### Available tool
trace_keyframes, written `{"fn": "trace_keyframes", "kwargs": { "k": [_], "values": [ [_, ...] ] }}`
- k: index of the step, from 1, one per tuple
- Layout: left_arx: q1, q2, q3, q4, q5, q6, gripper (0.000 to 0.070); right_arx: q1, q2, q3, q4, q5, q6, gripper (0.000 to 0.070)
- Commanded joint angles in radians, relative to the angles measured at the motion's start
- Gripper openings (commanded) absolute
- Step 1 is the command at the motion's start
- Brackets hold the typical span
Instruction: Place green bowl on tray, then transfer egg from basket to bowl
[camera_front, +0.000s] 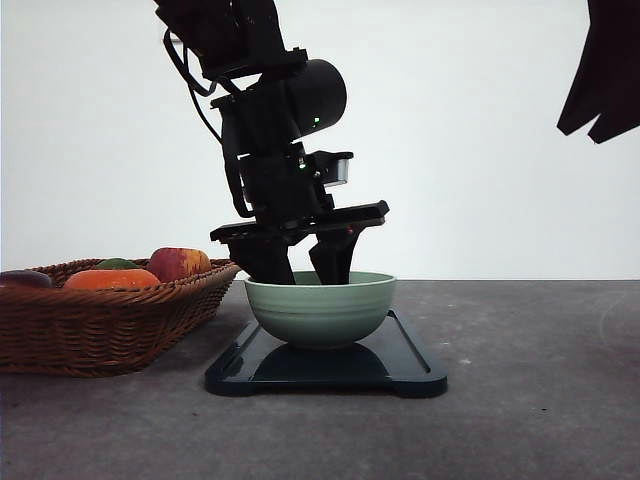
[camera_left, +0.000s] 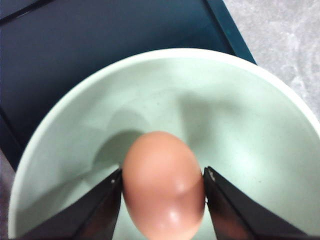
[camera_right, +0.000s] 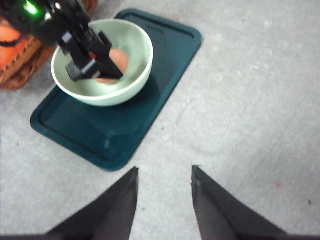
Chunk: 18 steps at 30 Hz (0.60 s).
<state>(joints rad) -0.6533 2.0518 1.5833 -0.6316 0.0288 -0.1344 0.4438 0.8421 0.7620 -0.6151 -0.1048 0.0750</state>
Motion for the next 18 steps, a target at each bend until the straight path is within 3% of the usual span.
{"fn": "trace_keyframes", "kwargs": {
  "k": [1, 6, 13, 18],
  "values": [
    [-0.014, -0.013, 0.027, 0.013, 0.002, -0.006, 0.0324, 0.006, 0.006, 0.003, 0.006, 0.000, -0.004, 0.0207],
    [-0.015, -0.076, 0.028, 0.012, 0.002, -0.016, 0.0403, 0.006, 0.005, 0.003, 0.004, 0.000, -0.004, 0.0207],
    [-0.014, -0.228, 0.028, -0.049, 0.001, -0.042, 0.0399, 0.006, 0.006, 0.003, 0.004, 0.000, -0.004, 0.0207],
    [-0.015, -0.332, 0.020, -0.108, 0.001, 0.008, 0.0390, 0.006, 0.006, 0.003, 0.004, 0.001, -0.005, 0.0207]
  ]
}}
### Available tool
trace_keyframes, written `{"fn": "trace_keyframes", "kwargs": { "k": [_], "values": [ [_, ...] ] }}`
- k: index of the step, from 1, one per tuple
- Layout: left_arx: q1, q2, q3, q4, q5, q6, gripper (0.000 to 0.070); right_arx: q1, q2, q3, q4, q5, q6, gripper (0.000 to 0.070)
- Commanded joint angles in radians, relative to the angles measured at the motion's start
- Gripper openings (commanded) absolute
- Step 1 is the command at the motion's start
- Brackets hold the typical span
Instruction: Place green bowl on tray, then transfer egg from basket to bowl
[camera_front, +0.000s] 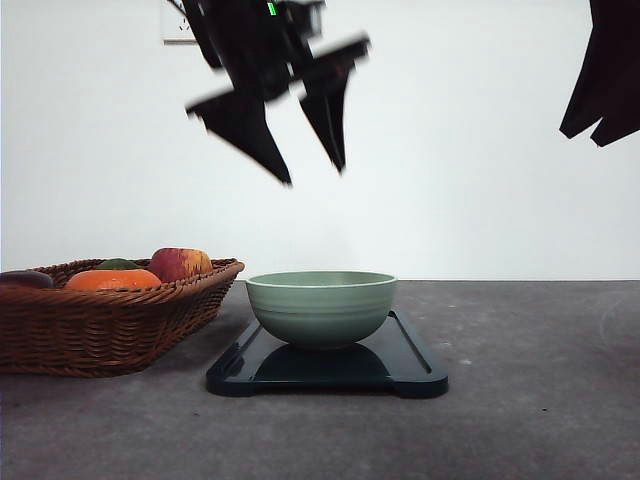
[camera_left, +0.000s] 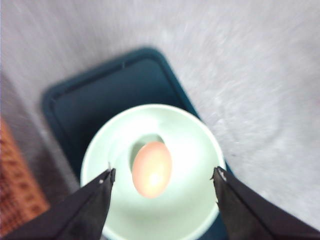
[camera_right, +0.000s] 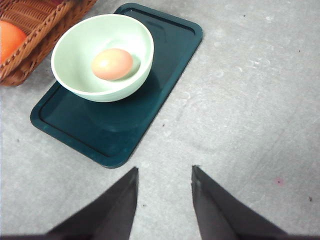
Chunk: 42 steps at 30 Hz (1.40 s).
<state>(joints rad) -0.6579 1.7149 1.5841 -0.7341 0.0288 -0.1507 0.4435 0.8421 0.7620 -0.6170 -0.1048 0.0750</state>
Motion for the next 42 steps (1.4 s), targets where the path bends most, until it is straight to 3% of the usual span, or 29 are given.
{"fn": "trace_keyframes", "kwargs": {
  "k": [1, 6, 15, 22, 28, 35, 36, 39, 42],
  "values": [
    [-0.010, -0.014, 0.011, -0.020, 0.001, 0.029, 0.0390, 0.006, 0.006, 0.003, 0.007, 0.001, -0.005, 0.0207],
    [-0.007, -0.128, -0.111, 0.016, -0.004, 0.028, 0.0390, 0.006, 0.006, 0.003, 0.011, 0.001, -0.006, 0.0208],
    [0.011, -0.460, -0.519, 0.190, -0.023, -0.028, 0.0390, 0.006, 0.006, 0.003, 0.012, 0.001, -0.014, 0.0208],
    [0.041, -0.778, -0.786, 0.192, -0.149, -0.103, 0.0390, 0.007, 0.006, 0.003, 0.021, 0.001, -0.037, 0.0208],
    [0.074, -1.013, -0.897, 0.157, -0.175, -0.124, 0.0390, 0.007, 0.006, 0.003, 0.048, 0.000, -0.037, 0.0208],
    [0.091, -1.139, -0.904, 0.095, -0.194, -0.124, 0.0389, 0.007, 0.005, 0.003, 0.040, -0.030, -0.031, 0.0210],
    [0.091, -1.153, -0.904, 0.091, -0.194, -0.124, 0.0369, 0.007, 0.005, 0.003, 0.040, -0.030, -0.031, 0.0195],
    [0.091, -1.185, -0.904, 0.085, -0.191, -0.123, 0.0001, 0.006, 0.006, 0.003, 0.056, -0.027, -0.031, 0.0003],
    [0.091, -1.205, -0.904, 0.083, -0.191, -0.116, 0.0000, 0.006, 0.005, 0.003, 0.062, -0.031, -0.031, 0.0015]
  ]
}}
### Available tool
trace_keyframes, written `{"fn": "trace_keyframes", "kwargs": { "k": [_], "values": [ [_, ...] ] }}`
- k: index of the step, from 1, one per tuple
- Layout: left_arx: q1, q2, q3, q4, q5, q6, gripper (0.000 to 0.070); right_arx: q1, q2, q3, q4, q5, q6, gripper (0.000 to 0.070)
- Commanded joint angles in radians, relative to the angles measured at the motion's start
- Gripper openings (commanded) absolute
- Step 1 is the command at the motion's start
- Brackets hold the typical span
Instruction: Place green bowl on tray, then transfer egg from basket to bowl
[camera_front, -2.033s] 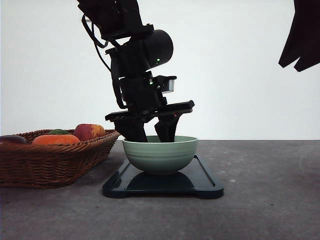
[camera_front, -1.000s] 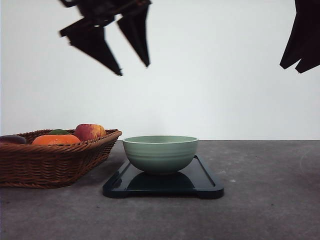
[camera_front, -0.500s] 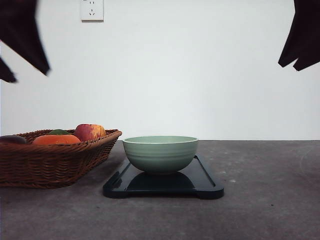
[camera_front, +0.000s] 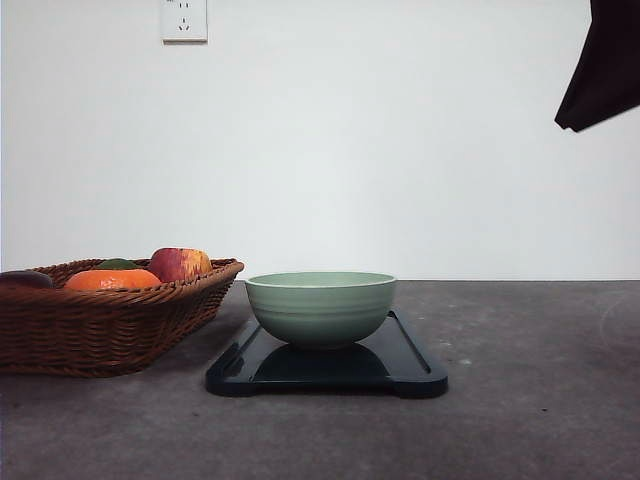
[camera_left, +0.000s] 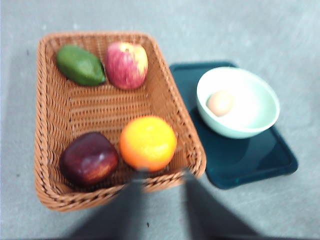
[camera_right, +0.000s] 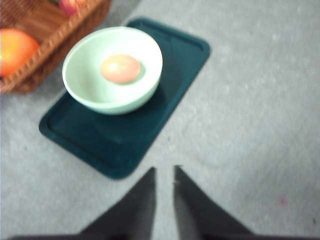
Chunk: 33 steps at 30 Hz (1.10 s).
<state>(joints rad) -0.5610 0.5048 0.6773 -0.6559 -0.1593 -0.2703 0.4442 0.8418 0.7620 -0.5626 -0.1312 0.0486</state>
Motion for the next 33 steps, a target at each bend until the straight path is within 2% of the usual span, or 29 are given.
{"fn": "trace_keyframes", "kwargs": {
  "k": [1, 13, 16, 18, 22, 29, 33],
  "values": [
    [-0.006, -0.002, 0.003, 0.005, -0.003, 0.003, 0.0000, 0.006, 0.005, 0.003, 0.009, 0.000, -0.004, 0.0015],
    [-0.006, -0.018, 0.003, 0.005, -0.003, 0.005, 0.0000, 0.006, 0.005, 0.003, 0.010, 0.001, -0.005, 0.0015],
    [-0.004, -0.024, -0.004, 0.000, -0.002, 0.054, 0.0000, 0.006, 0.005, 0.003, 0.010, 0.001, -0.005, 0.0015],
    [0.031, -0.045, -0.033, 0.028, -0.003, 0.085, 0.0000, 0.006, 0.005, 0.003, 0.010, 0.001, -0.005, 0.0015],
    [0.154, -0.134, -0.172, 0.166, 0.006, 0.127, 0.0000, 0.006, 0.005, 0.003, 0.009, 0.001, -0.005, 0.0015],
    [0.363, -0.334, -0.458, 0.424, 0.006, 0.151, 0.0000, 0.006, 0.005, 0.003, 0.010, 0.001, -0.004, 0.0015],
    [0.450, -0.422, -0.561, 0.468, 0.006, 0.151, 0.0000, 0.005, 0.005, 0.003, 0.010, 0.001, -0.005, 0.0015]
  ]
}}
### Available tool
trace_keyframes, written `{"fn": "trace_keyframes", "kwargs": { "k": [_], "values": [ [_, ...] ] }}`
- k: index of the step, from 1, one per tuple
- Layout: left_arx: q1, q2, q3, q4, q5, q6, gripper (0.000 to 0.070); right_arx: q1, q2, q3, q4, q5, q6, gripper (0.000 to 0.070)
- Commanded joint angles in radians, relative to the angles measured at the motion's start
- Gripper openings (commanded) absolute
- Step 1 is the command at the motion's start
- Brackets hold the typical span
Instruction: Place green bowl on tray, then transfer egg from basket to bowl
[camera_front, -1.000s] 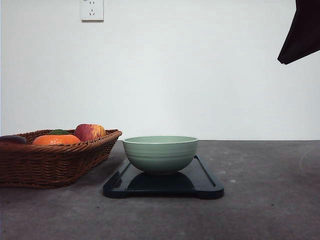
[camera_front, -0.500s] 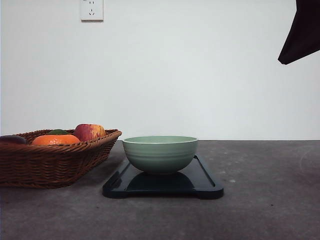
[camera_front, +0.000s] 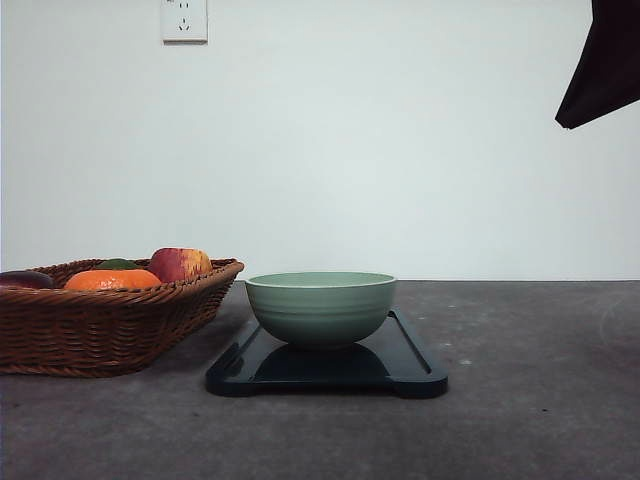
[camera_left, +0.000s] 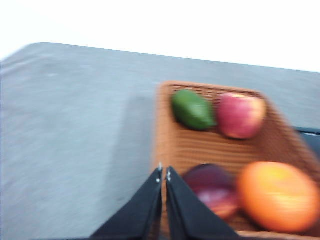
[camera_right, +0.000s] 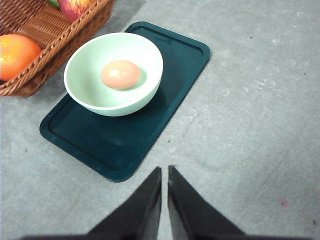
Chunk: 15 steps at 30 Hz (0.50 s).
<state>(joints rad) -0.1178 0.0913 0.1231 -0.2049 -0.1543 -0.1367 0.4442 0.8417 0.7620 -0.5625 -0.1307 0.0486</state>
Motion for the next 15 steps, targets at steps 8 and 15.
{"fn": "trace_keyframes", "kwargs": {
  "k": [8, 15],
  "values": [
    [0.078, -0.088, -0.110, 0.032, 0.007, 0.034, 0.0000, 0.005, 0.005, 0.003, 0.011, 0.000, -0.004, 0.0015],
    [0.078, -0.088, -0.110, 0.056, 0.006, 0.042, 0.0000, 0.005, 0.005, 0.003, 0.016, 0.000, -0.004, 0.0015]
  ]
}}
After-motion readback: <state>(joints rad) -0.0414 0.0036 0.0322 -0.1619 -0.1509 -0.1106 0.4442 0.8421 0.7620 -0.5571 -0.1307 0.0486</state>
